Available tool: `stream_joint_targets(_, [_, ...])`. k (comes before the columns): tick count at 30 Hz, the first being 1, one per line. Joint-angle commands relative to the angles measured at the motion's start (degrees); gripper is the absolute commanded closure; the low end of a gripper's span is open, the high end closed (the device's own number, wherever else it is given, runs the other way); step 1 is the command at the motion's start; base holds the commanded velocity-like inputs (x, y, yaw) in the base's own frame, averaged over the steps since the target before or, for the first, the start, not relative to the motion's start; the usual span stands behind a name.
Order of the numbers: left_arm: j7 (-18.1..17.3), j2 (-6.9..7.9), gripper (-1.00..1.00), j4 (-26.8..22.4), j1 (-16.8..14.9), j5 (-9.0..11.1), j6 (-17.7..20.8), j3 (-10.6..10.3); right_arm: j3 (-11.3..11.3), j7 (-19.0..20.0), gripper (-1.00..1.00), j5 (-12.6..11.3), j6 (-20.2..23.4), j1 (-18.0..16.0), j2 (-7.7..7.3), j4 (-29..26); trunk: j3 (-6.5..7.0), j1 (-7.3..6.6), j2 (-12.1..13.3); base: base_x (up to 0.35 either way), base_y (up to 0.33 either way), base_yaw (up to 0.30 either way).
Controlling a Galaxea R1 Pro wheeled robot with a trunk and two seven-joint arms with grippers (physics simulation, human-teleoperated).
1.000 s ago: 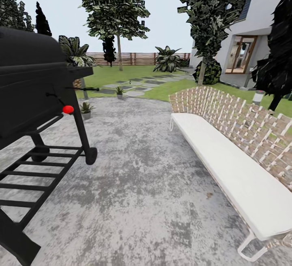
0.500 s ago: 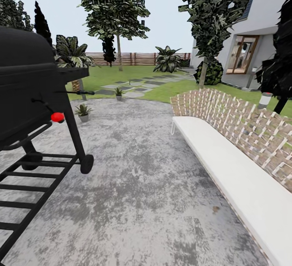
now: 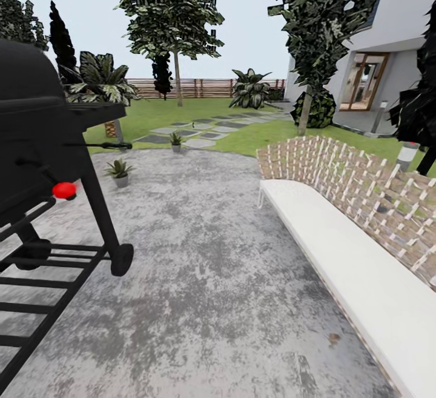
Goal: Pick up the pesticide atomizer in the garden and spray insectifuge to fully cover both potted plants in the garden.
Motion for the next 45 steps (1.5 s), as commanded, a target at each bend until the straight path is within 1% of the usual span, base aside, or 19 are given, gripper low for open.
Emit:
stream_joint_targets(1, [-0.03, -0.03, -1.0, 0.05, -0.03, 0.15, -0.18, 0.09, -0.01, -0.02, -1.0, 0.11, -0.15, -0.03, 0.0, 0.04, -0.05, 0.03, -0.02, 0.339, 0.0, 0.0])
stream_joint_targets(45, [-0.03, 0.03, -1.0, 0.1, -0.03, 0.11, -0.18, 0.07, -0.01, -0.02, -1.0, 0.11, -0.15, -0.03, 0.01, 0.04, -0.05, 0.03, -0.02, 0.339, 0.0, 0.0])
